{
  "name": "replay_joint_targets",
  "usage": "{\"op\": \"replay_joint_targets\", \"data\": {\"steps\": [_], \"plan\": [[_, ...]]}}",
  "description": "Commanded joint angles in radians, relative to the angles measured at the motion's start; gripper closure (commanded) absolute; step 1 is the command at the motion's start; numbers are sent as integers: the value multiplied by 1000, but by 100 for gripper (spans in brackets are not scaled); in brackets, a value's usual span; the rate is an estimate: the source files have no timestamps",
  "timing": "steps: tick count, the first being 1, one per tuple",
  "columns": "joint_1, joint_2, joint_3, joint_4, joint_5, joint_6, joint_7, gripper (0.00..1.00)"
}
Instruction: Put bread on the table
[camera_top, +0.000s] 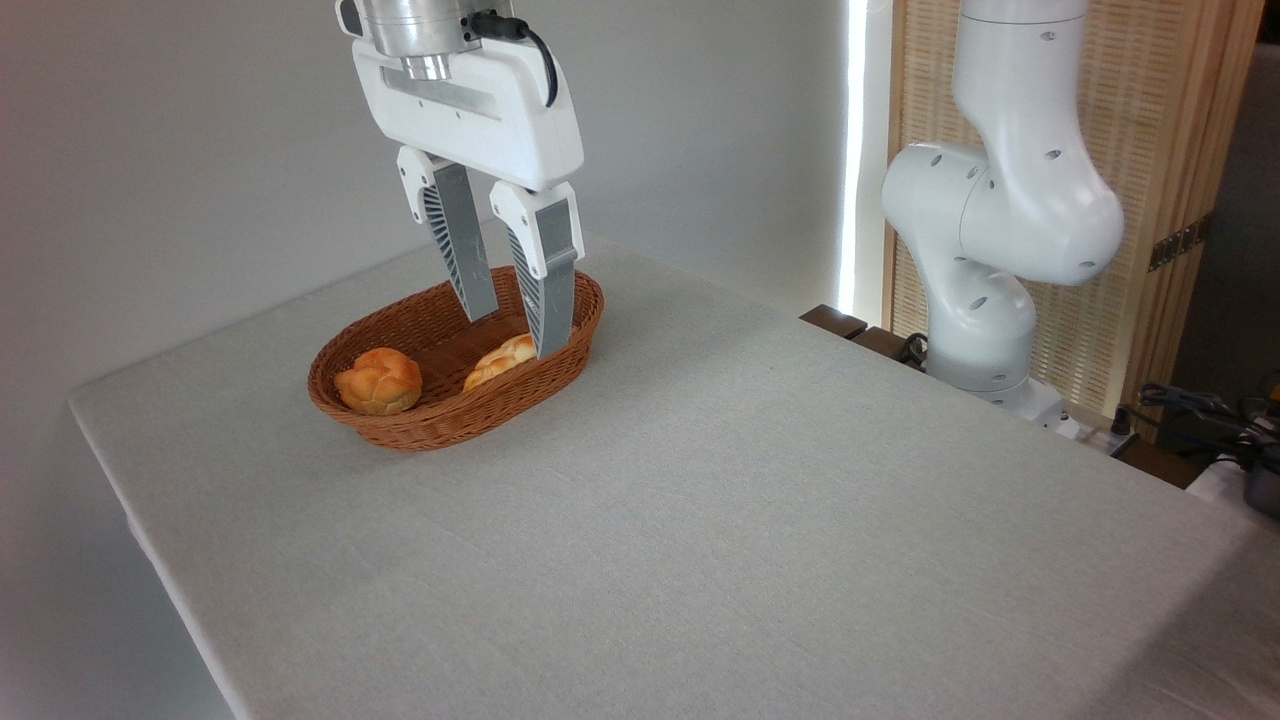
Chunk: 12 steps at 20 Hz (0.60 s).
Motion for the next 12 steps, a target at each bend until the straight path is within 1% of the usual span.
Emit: {"op": "replay_joint_targets", "data": {"steps": [1, 12], "plan": [[4, -12, 14, -1, -11, -2, -5, 0], [4, -13, 13, -1, -13, -15, -9, 0]]}}
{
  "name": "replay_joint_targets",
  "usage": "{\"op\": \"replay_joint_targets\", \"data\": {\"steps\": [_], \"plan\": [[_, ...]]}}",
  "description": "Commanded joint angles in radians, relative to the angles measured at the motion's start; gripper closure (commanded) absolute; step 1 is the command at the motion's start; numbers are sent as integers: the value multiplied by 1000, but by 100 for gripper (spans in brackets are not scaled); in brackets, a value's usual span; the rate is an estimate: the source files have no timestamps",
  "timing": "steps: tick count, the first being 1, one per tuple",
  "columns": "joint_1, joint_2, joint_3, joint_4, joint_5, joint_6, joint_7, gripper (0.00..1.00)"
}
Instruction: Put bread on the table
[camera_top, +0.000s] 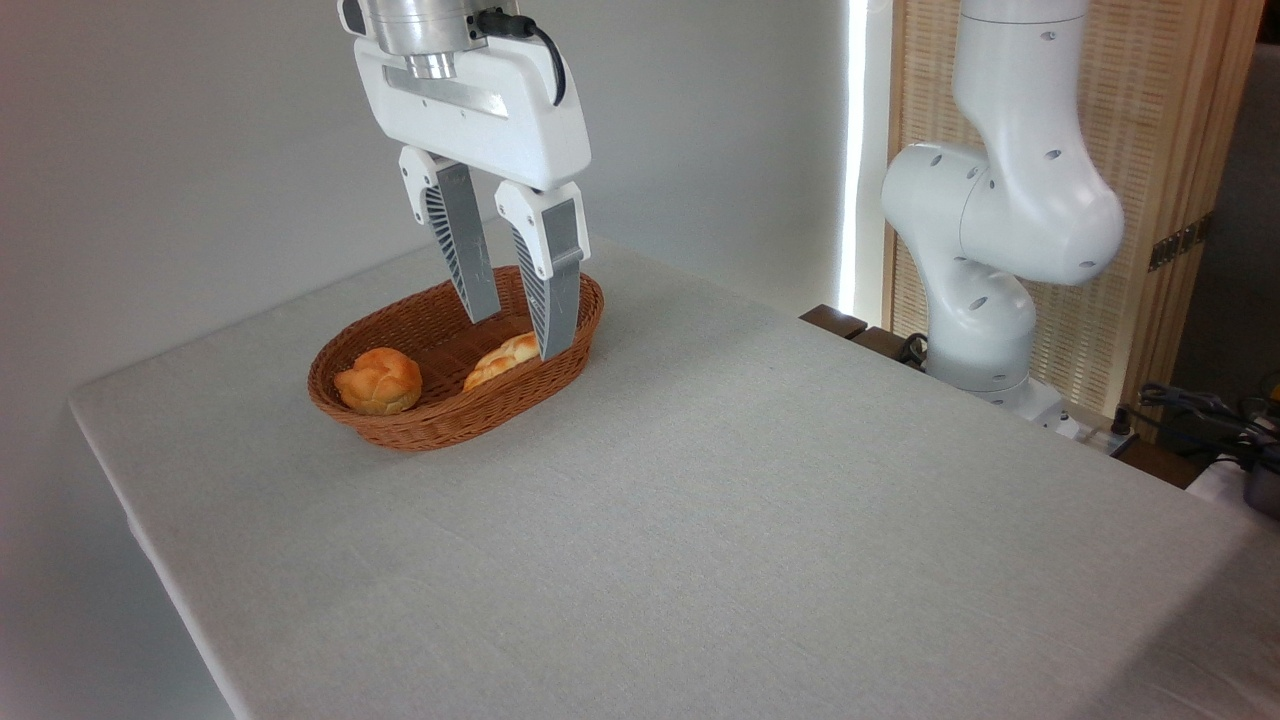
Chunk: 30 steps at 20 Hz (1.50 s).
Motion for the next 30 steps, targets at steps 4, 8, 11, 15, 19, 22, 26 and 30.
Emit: {"op": "replay_joint_targets", "data": {"steps": [4, 8, 11, 15, 19, 22, 26, 30], "plan": [[2, -17, 0, -5, -11, -21, -7, 0], [-3, -22, 2, -8, -11, -21, -7, 0], [-3, -19, 3, -6, -11, -21, -7, 0], [-6, -17, 3, -6, -10, -21, -7, 0], [-26, -25, 2, -28, -10, -18, -7, 0], [-43, -62, 2, -86, -14, -9, -12, 0], [-139, -88, 2, -198, -28, 40, -42, 0], [-250, -99, -4, -339, -49, 202, -243, 0]]}}
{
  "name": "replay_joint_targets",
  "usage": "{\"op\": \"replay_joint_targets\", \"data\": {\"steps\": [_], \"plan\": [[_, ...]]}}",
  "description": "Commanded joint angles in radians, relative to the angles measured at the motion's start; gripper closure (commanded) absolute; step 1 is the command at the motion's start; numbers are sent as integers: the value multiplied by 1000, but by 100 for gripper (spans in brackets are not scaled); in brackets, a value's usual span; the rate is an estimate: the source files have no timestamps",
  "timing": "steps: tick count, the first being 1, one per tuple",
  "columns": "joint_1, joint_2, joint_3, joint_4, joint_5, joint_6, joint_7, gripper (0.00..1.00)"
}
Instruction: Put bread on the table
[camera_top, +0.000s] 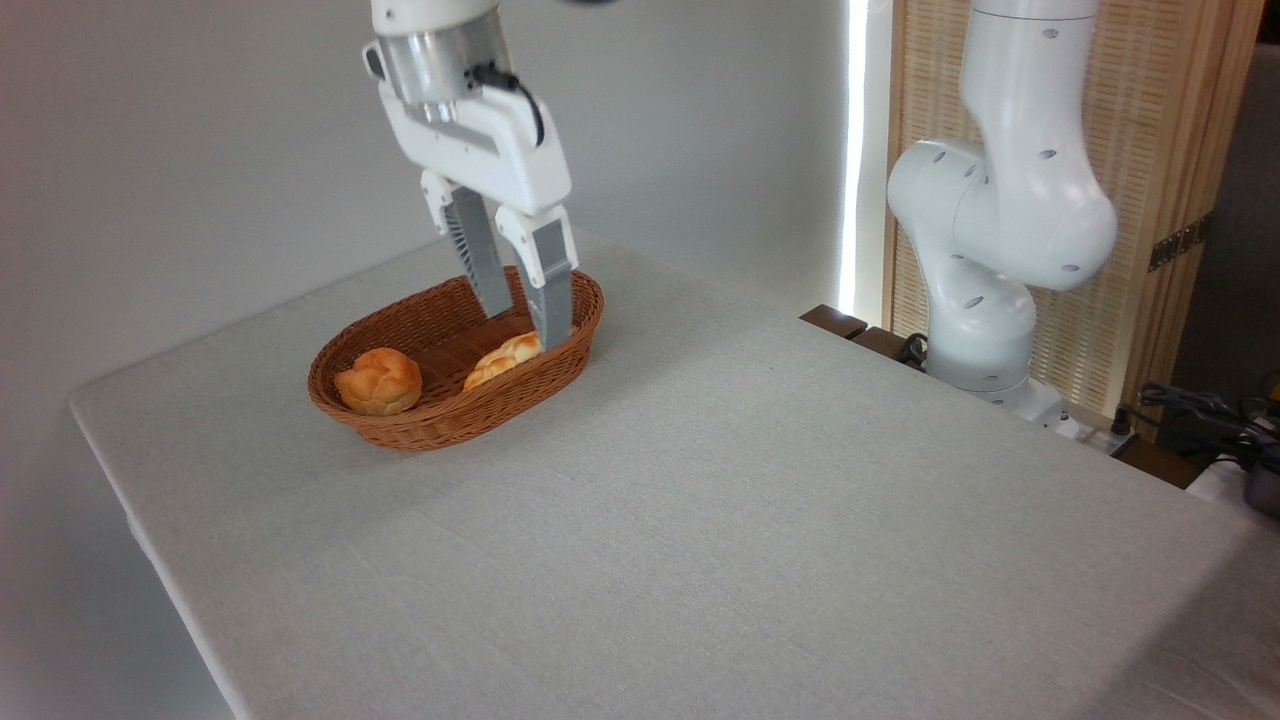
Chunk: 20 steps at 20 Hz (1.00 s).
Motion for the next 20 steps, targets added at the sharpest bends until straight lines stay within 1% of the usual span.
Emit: {"op": "replay_joint_targets", "data": {"steps": [1, 4, 5, 6, 9, 11, 13, 17, 18, 20], "plan": [[-93, -34, 6, -134, -27, 111, -115, 0], [-127, -26, 0, -141, -92, 123, -122, 0], [-139, -24, 0, -141, -112, 155, -124, 0], [-153, -23, -2, -149, -120, 163, -125, 0], [-185, -12, -8, -177, -126, 196, -158, 0], [-190, -4, -28, -194, -128, 213, -171, 0], [-194, 3, -45, -217, -140, 256, -194, 0], [-220, 26, -46, -235, -140, 324, -230, 0], [-220, 28, -48, -243, -140, 331, -230, 0], [-222, 31, -66, -269, -140, 382, -230, 0]]}}
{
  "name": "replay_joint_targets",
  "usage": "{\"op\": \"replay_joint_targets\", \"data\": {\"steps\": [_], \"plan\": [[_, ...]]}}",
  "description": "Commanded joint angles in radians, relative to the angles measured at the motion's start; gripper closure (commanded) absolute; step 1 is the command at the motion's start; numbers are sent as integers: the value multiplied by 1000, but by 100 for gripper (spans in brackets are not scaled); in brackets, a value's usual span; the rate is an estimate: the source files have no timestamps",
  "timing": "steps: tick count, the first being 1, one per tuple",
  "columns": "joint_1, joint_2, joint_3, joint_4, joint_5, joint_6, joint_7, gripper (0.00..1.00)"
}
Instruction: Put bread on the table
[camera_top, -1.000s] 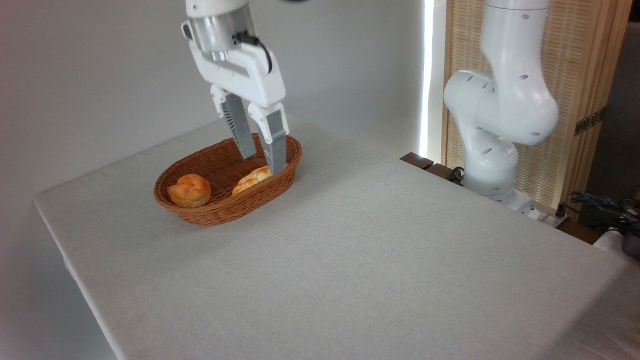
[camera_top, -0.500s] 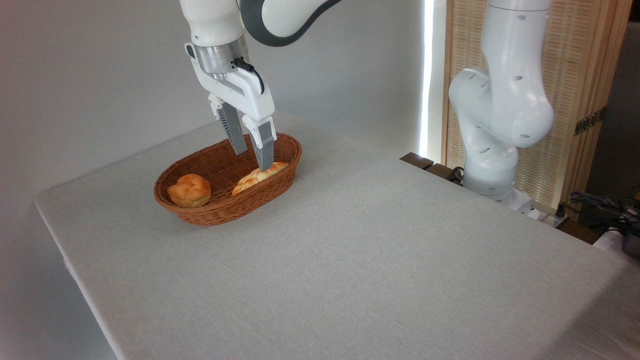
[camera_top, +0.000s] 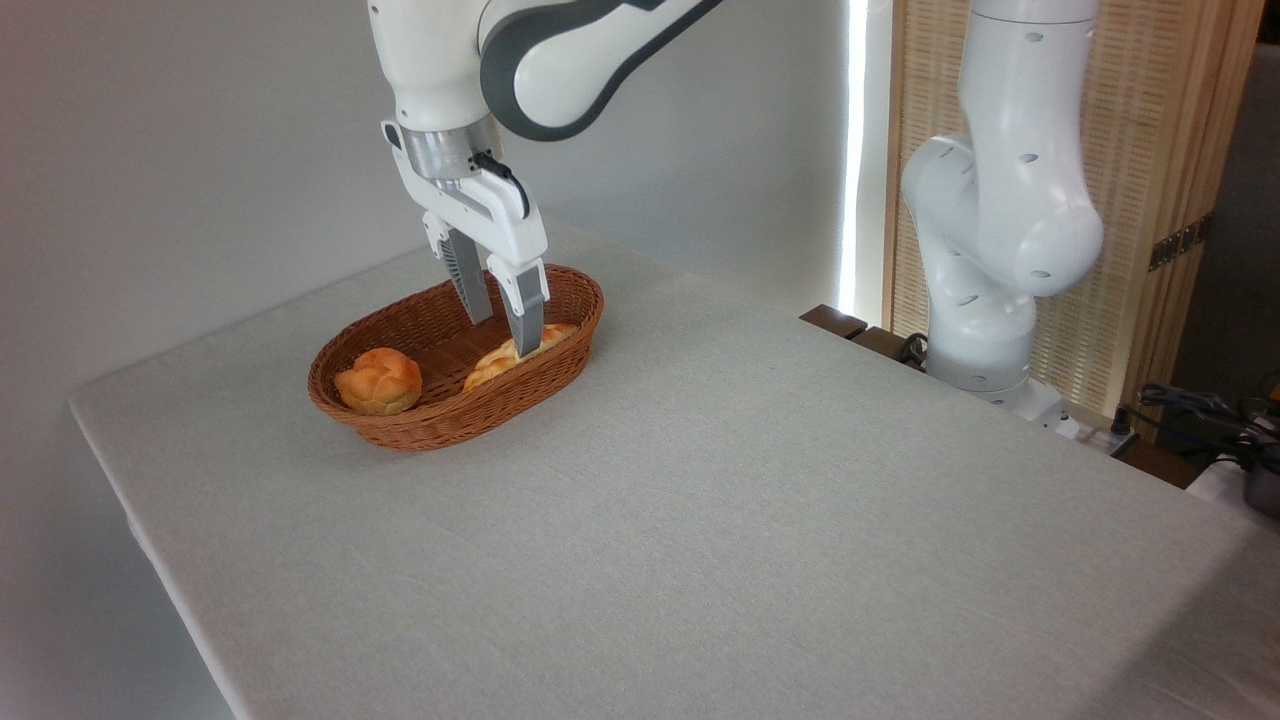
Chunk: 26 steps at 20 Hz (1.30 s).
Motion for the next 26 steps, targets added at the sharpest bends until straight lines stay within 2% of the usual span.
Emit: {"op": "replay_joint_targets", "data": {"steps": [1, 5, 8, 10, 14, 22, 24, 26], "plan": [[-9, -2, -13, -53, -15, 92, -16, 0], [-9, -2, -21, -66, 6, 92, -9, 0], [-9, -2, -38, -73, 75, 87, -7, 0], [-9, -2, -43, -86, 97, 87, -9, 0], [-9, 4, -59, -92, 118, 90, -13, 0], [-26, 14, -62, -129, 118, 138, -16, 0], [-26, 14, -61, -129, 118, 138, -16, 11], [-26, 14, -62, -129, 118, 138, -15, 30]]}}
